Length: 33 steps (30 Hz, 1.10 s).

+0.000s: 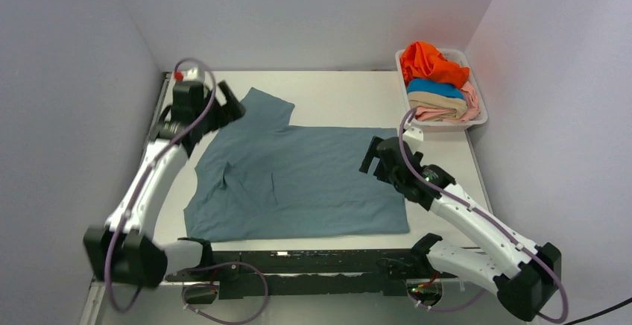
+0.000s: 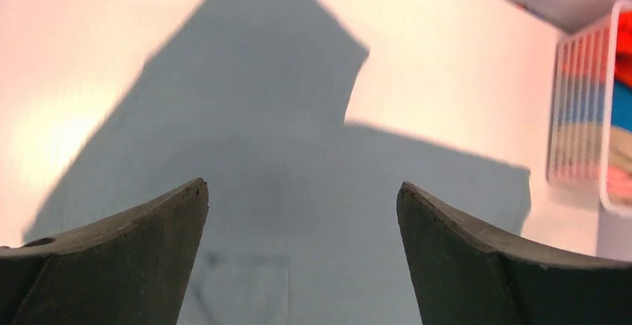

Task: Fold and stack the t-shirts
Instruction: Grab the side of the flattened tshirt furthest away from the robot with both arms

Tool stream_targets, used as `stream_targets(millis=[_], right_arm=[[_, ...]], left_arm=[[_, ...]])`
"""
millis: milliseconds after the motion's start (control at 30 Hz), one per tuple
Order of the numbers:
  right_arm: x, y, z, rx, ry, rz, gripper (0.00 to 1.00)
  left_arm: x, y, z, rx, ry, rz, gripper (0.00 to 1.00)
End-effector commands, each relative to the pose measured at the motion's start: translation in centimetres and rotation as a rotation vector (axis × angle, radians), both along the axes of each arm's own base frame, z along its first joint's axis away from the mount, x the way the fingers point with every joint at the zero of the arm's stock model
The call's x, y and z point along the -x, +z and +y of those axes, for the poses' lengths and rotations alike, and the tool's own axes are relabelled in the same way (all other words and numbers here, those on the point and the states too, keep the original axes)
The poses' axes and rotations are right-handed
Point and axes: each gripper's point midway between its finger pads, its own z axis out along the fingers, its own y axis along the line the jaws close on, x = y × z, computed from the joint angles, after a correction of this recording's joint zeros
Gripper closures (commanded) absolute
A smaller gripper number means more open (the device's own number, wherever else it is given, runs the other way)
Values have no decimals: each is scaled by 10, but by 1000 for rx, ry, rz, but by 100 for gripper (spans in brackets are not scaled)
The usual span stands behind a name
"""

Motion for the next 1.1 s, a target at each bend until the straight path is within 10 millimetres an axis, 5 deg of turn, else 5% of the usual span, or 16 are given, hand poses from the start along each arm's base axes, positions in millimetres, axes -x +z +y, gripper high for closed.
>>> stream_targets(millis=[0,200,267,333,733,867,1067], right_arm=[[-36,7,-8,-61,-19,14,0],[-48,-9,-24,11,-74,65,0],[-45,-17,-27,18,-81,86,0],[-40,-28,-26,7,-70,113,0],[-28,-43,-20,-42,-60,160,0],[-22,-42,-16,-71,-41,167,0],[-15,-36,-14,-121,-50,146,0]], left_arm=[[-91,5,4,-196,-72,-31,0],[-217,-33,-1,-398,-201,3,0],[-253,-37,0,-453,-219,-26,1],[-271,-69,-2,-459,-242,-18,0],[-291,-160,-18,-253,-150,52,1],[-289,-162,-15,-191,-84,62,0],[-272,-194,-33,-51,-91,180,1]])
